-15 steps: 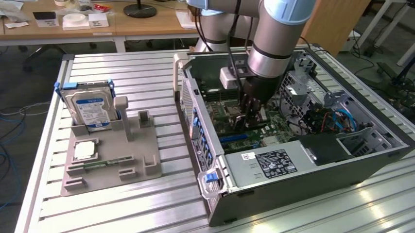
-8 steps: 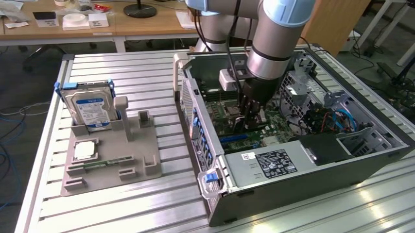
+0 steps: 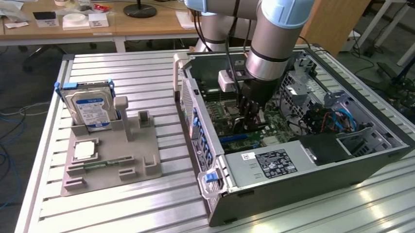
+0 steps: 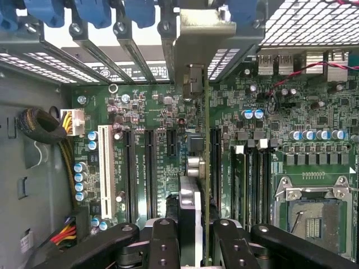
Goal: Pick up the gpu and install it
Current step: 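Insert the gpu into the slot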
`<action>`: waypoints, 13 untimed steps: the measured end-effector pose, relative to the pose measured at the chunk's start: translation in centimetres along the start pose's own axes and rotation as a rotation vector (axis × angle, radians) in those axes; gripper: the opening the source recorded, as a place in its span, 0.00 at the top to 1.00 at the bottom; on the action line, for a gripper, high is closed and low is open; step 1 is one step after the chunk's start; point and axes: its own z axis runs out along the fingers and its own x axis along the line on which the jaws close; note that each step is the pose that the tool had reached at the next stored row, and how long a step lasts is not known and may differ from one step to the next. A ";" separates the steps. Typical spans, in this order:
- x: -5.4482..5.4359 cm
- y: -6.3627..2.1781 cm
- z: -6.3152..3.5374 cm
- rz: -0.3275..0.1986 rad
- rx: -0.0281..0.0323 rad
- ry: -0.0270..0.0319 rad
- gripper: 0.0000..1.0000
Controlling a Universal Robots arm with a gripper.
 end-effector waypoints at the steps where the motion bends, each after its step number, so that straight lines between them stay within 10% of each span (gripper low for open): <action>1: 0.0 0.00 0.01 -0.001 0.0035 -0.0003 0.72; 13: 0.2 0.29 0.13 -0.003 0.0083 -0.0003 0.72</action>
